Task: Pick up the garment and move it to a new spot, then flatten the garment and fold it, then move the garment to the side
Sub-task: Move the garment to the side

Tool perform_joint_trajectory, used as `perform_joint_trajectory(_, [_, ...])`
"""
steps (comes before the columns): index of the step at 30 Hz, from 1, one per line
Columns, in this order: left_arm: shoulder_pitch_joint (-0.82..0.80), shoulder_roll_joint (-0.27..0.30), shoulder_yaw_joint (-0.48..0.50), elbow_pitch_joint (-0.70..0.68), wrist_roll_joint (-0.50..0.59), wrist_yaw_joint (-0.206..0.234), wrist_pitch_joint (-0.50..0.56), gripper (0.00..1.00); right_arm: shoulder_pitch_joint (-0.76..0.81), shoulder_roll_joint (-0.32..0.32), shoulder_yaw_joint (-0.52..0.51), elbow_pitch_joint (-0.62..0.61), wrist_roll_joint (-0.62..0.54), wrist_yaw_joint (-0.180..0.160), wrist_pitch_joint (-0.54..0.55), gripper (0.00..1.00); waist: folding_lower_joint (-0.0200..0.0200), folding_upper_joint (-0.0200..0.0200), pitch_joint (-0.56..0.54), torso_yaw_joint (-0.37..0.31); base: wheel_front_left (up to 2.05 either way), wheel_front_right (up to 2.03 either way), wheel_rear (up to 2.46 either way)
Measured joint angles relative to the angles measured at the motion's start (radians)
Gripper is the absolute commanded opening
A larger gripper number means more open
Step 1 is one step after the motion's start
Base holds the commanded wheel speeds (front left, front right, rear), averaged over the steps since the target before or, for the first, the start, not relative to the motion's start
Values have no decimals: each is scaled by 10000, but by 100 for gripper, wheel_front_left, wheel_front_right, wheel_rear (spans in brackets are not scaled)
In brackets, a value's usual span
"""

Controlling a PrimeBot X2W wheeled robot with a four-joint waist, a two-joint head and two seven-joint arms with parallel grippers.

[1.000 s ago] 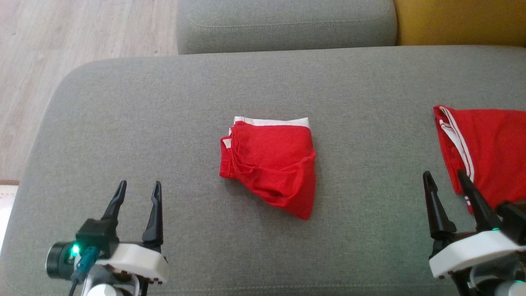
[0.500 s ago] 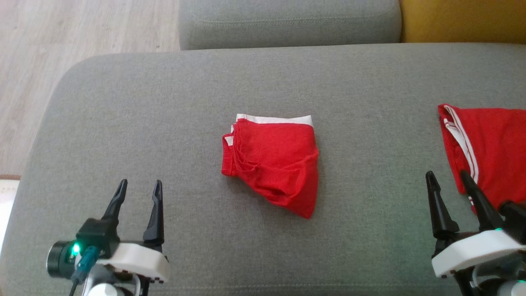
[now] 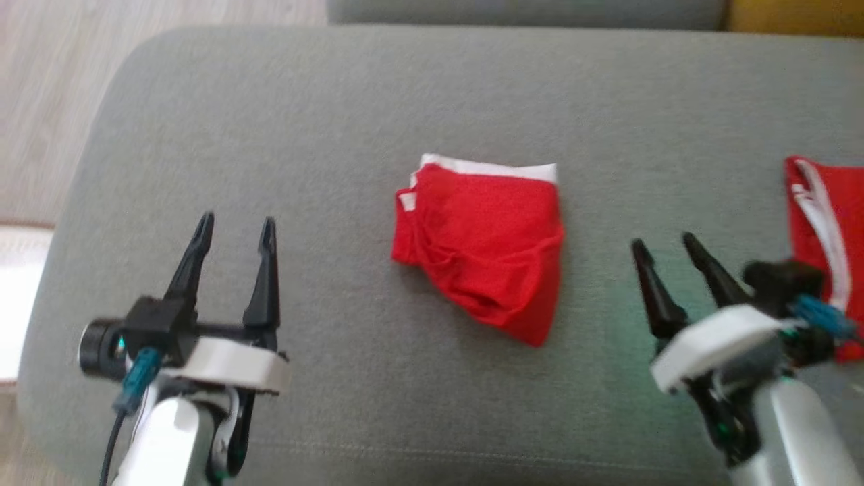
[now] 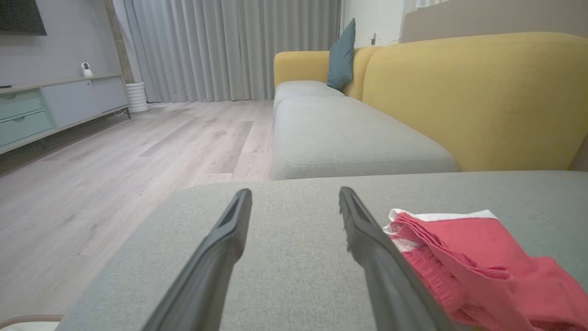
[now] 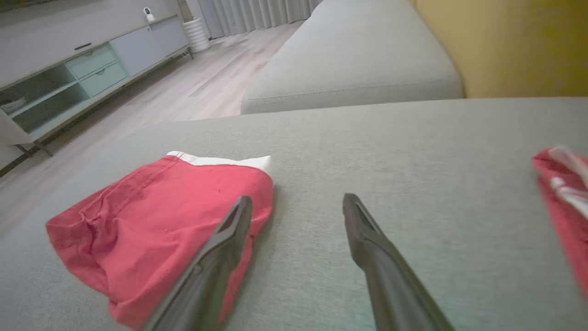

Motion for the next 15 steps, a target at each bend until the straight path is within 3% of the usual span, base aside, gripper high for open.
perform_joint_trajectory(10, [-478, -374, -255, 476, -2, -148, -280, 100, -1750, 351, 1195, 3662, 520, 0, 209, 100, 0, 0, 812, 848, 0, 0, 0])
perform_joint_trajectory(14, [-541, -405, -257, 627, -2, -150, -355, 100, -2021, 345, 1352, 4128, 828, 0, 437, 100, -2, 0, 928, 1015, 0, 0, 0])
perform_joint_trajectory(15, [-577, -422, -265, 652, -2, -169, -357, 100, -2123, 343, 1465, 4201, 953, 0, 499, 88, -2, 0, 938, 1037, 0, 0, 0])
